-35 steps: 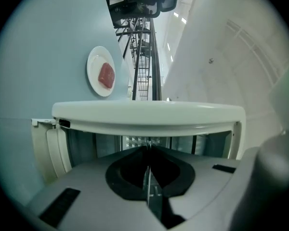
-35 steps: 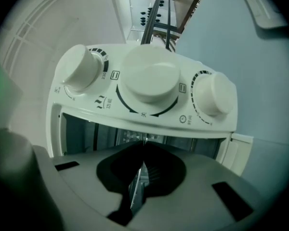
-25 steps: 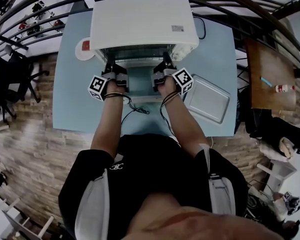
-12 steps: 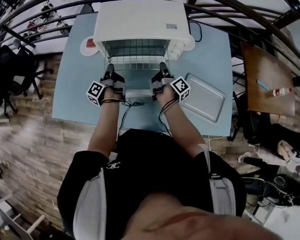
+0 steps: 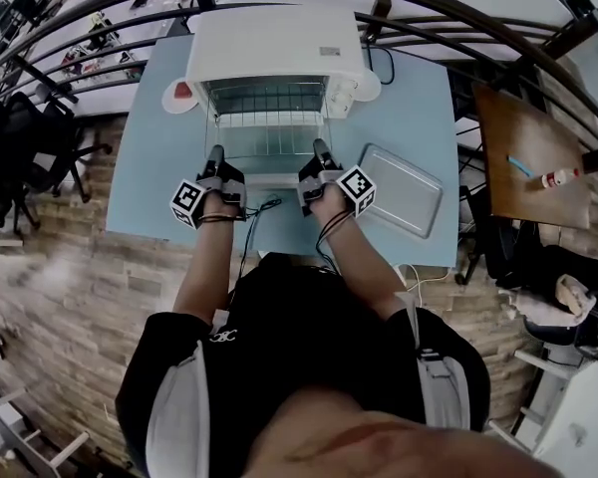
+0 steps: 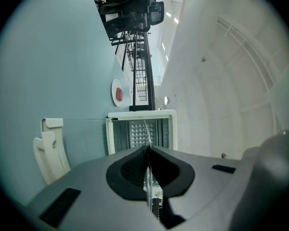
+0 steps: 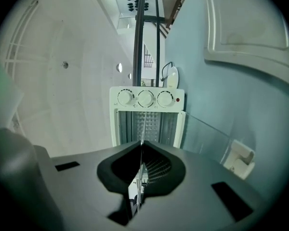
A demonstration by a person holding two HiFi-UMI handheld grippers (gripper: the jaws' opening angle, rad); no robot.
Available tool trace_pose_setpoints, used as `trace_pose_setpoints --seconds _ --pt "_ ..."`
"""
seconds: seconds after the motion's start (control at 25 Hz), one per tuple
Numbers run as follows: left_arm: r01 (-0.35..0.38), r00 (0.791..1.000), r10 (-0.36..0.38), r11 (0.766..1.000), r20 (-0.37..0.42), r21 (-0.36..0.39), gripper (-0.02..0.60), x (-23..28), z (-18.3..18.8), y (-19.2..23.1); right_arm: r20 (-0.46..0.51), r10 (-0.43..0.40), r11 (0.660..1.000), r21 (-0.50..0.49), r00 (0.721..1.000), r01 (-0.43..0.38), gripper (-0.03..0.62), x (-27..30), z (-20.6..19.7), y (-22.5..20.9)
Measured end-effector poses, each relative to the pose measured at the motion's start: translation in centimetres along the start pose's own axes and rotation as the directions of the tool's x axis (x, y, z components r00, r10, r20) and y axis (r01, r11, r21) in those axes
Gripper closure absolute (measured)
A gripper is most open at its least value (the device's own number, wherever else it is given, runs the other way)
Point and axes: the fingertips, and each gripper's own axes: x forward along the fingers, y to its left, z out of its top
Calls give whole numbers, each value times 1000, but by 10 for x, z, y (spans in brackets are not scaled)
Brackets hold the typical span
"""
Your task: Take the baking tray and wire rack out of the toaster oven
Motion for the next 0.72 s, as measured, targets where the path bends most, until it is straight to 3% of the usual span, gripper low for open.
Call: trace_pose_setpoints --seconds 0.72 --pt "64 998 -64 995 -2 75 566 -91 -50 -5 -90 83 993 -71 992 -90 589 -86 2 9"
